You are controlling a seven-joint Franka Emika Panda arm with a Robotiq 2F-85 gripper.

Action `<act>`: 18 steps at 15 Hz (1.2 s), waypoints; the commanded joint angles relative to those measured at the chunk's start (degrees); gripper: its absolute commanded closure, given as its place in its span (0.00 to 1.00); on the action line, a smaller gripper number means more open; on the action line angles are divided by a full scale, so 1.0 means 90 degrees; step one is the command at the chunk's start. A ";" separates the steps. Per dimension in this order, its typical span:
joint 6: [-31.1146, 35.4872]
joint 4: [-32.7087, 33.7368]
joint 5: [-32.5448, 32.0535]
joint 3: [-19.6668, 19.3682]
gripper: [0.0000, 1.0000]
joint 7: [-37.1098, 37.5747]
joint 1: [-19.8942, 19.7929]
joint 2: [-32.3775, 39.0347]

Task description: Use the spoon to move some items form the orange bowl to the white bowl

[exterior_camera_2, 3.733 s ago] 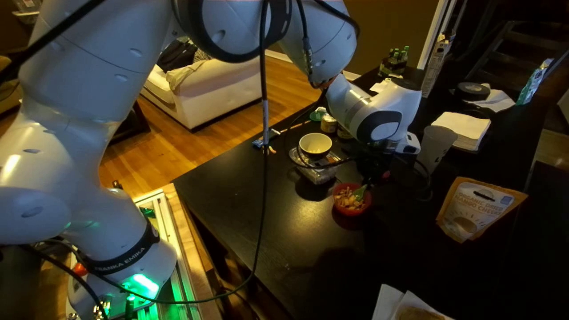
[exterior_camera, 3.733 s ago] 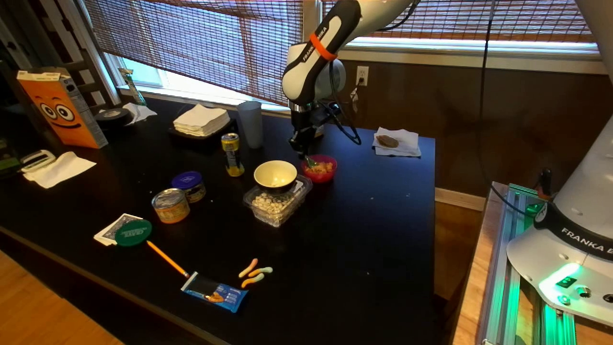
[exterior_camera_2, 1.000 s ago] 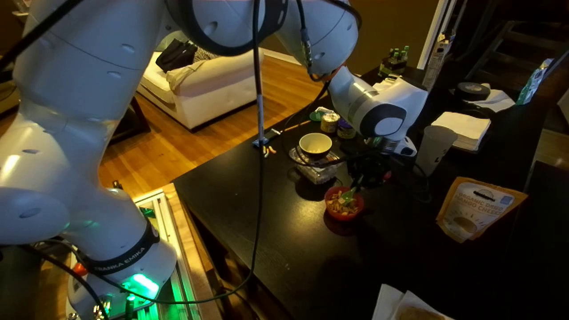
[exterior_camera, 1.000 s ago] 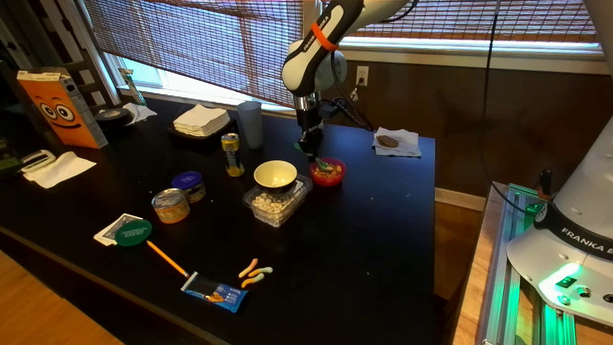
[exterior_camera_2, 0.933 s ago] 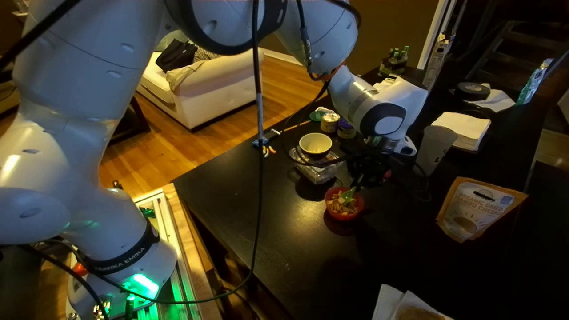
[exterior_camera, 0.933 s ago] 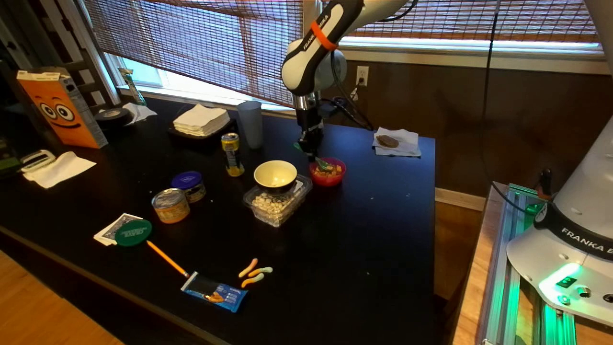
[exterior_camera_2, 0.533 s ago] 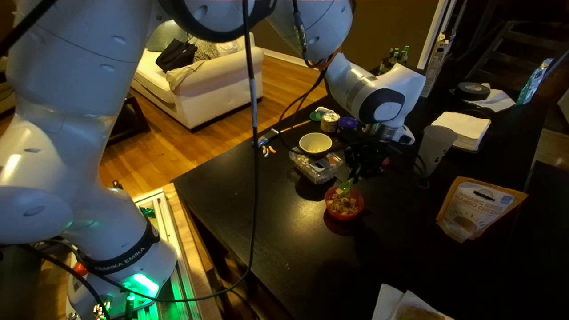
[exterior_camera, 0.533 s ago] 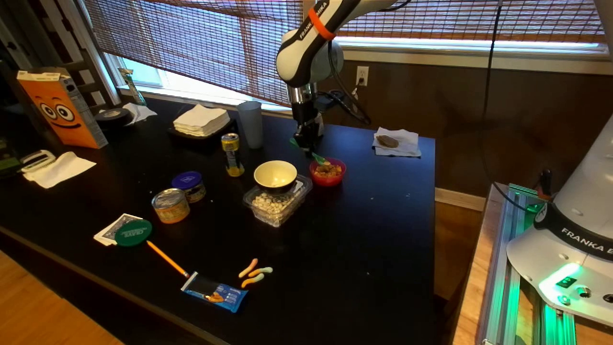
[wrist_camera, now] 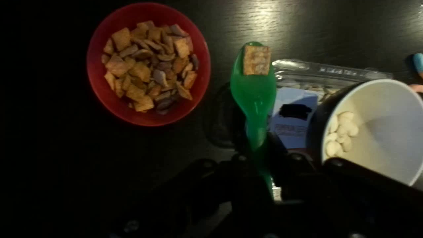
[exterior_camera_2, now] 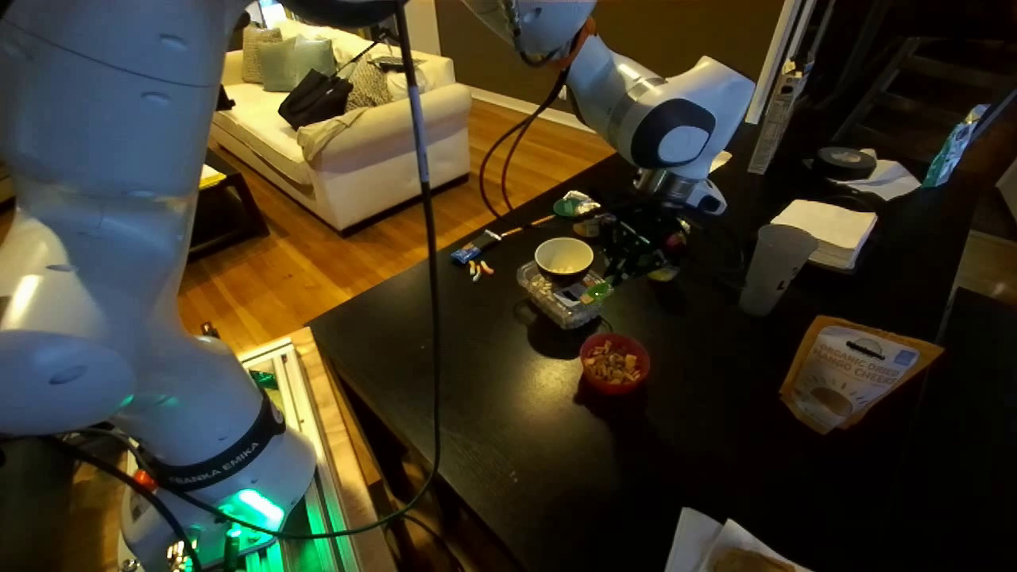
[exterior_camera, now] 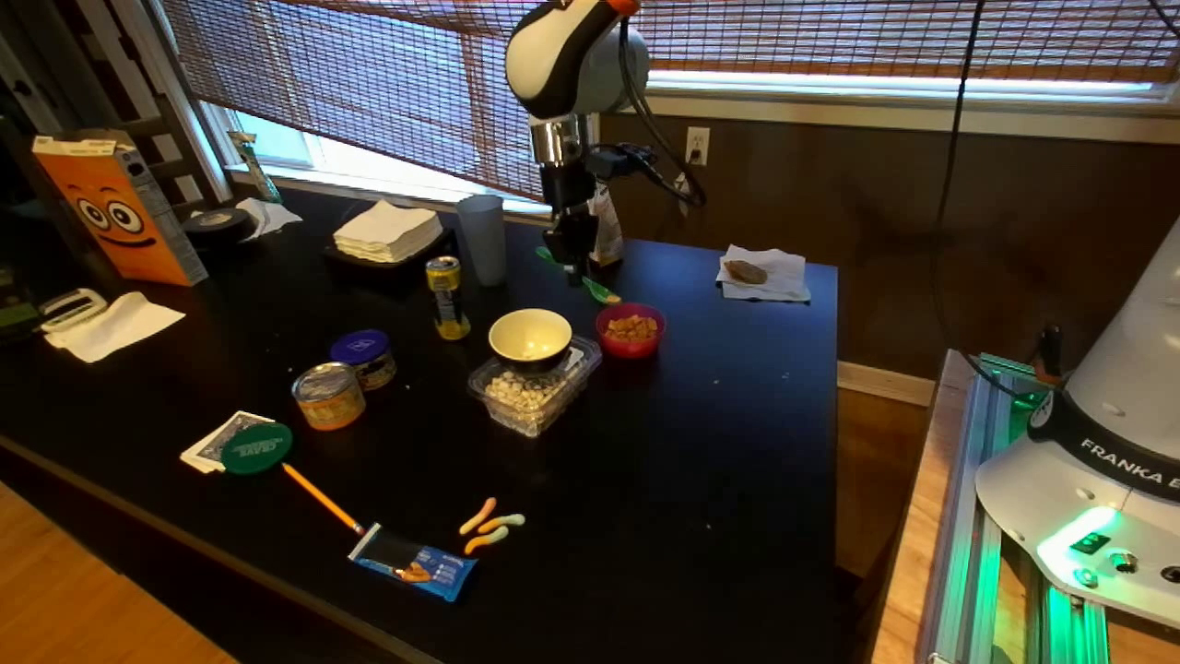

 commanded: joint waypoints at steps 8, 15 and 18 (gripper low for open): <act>-0.0583 0.0089 0.1442 0.0321 0.95 -0.0016 0.0186 -0.0195; -0.0411 0.0365 0.2429 0.0360 0.95 -0.0048 0.0085 0.0005; -0.0429 0.0494 0.2860 0.0396 0.95 -0.0195 -0.0023 0.0130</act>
